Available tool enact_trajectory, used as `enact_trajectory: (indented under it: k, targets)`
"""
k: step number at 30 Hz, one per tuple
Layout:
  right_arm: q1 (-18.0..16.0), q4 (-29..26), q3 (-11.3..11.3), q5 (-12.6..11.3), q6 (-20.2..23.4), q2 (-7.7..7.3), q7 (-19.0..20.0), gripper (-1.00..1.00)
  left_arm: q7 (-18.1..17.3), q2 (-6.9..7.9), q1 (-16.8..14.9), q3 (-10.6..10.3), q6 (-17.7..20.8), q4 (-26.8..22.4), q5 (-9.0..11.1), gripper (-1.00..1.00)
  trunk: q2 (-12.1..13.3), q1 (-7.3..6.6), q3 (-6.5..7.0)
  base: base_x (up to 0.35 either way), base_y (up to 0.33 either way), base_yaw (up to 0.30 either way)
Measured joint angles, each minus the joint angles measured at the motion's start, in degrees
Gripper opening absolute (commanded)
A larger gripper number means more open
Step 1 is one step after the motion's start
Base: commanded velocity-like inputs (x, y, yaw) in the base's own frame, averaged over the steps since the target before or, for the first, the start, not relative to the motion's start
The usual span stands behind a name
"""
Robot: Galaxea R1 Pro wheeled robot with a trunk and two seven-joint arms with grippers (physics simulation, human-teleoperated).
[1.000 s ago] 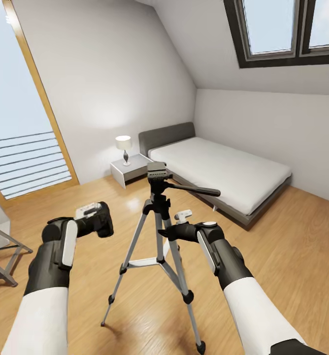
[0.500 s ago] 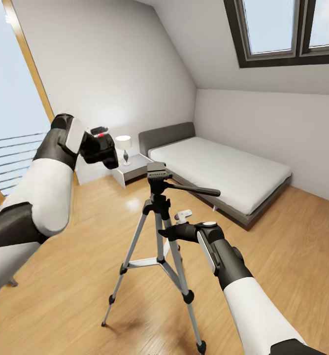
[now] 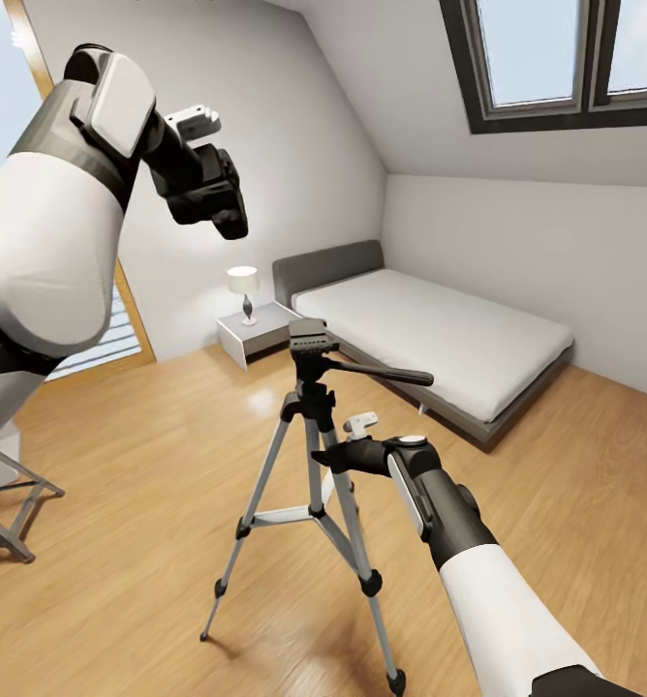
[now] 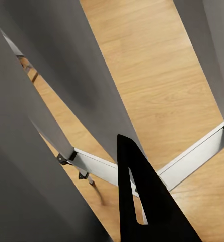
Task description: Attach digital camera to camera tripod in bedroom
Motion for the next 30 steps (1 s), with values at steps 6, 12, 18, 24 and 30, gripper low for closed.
enact_trajectory:
  k: [6, 12, 18, 24, 30]
  targets:
    - [0.00, -0.05, -0.03, 0.16, -0.03, -0.02, -0.02, -1.00, -0.07, -1.37, -0.34, -0.04, 0.01, 1.81, -0.05, -1.00, 0.01, 0.00, -0.01, 0.000, 0.000, 0.000]
    - [0.00, 0.00, -0.04, 0.12, -0.03, -0.01, 0.00, -1.00, 0.01, -2.41, -0.42, -0.12, -0.39, 4.51, -0.71, -1.00, 0.01, 0.00, 0.00, 0.000, 0.000, 0.000]
    - [0.00, 0.01, -0.04, 0.07, -0.01, 0.00, -0.07, -1.00, 0.00, -2.67, -0.43, -0.43, -0.72, 5.46, -1.14, -1.00, 0.00, 0.00, 0.00, 0.000, 0.000, 0.000]
    - [-0.01, 0.10, -0.02, 0.04, -0.05, 0.00, -0.07, -1.00, -1.21, -2.86, -0.27, -0.95, -3.66, 6.36, -0.94, -1.00, -0.01, 0.00, 0.00, 0.000, 0.000, 0.000]
    - [0.01, -0.02, 0.01, 0.14, -0.02, 0.00, -0.01, -1.00, -11.41, -2.43, 0.05, -4.01, -4.63, 6.94, -0.74, -1.00, 0.01, 0.00, 0.00, 0.000, 0.000, 0.000]
